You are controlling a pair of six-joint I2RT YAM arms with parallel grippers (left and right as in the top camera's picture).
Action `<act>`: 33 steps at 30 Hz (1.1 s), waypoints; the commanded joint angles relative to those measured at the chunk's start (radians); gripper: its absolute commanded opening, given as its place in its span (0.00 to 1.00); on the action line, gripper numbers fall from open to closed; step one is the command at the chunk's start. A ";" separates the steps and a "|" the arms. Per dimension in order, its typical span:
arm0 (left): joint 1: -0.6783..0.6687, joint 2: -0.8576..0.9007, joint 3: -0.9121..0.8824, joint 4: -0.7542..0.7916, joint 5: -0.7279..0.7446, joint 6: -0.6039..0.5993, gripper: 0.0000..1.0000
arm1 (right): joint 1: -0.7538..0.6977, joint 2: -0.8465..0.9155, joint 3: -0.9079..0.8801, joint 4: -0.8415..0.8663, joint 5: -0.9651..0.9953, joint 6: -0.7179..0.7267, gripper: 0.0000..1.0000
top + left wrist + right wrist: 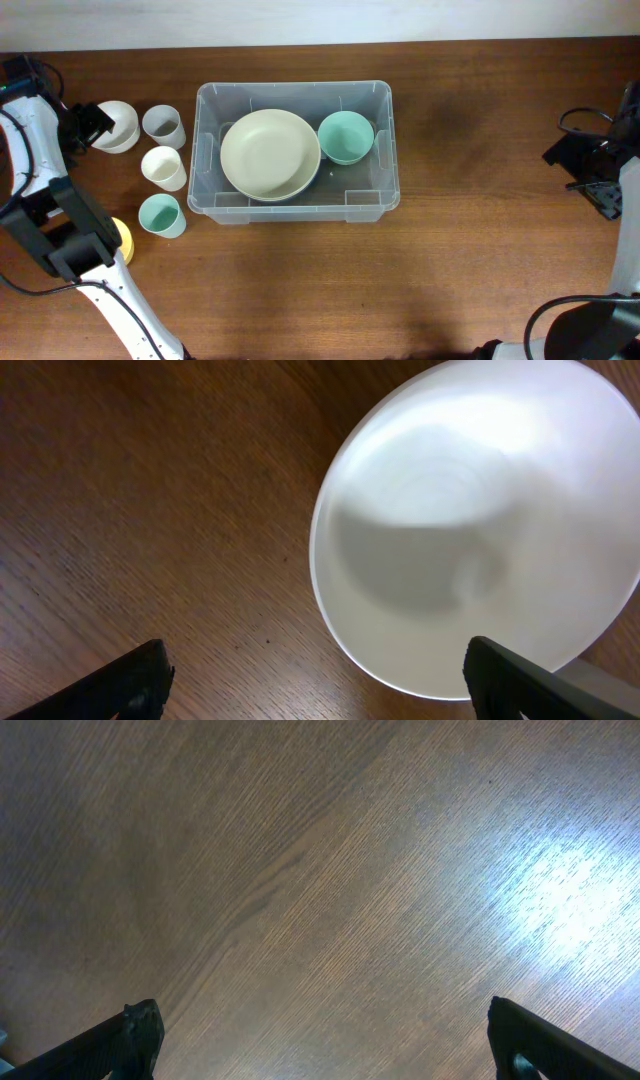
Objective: Pack container
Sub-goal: 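Move the left gripper to the white bowl and grasp its rim, then carry the white bowl right and lower it into the green bowl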
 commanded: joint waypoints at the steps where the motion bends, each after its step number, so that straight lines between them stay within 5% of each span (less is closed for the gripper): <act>1: 0.002 0.025 -0.005 -0.003 -0.020 -0.014 0.95 | -0.002 0.003 -0.006 0.002 0.002 0.004 0.99; 12: 0.002 0.076 -0.005 -0.020 -0.020 -0.014 0.94 | -0.002 0.003 -0.006 0.002 0.002 0.004 0.99; 18: 0.002 0.076 -0.005 -0.015 -0.021 -0.014 0.44 | -0.002 0.003 -0.006 0.002 0.002 0.004 0.99; 23: 0.009 0.076 -0.005 0.002 -0.022 -0.014 0.17 | -0.002 0.003 -0.006 0.002 0.002 0.004 0.99; 28: 0.053 0.076 0.001 0.012 -0.097 -0.074 0.01 | -0.002 0.003 -0.006 0.002 0.002 0.004 0.99; 33: 0.130 0.073 0.048 -0.029 -0.083 -0.074 0.01 | -0.002 0.003 -0.006 0.002 0.002 0.004 0.99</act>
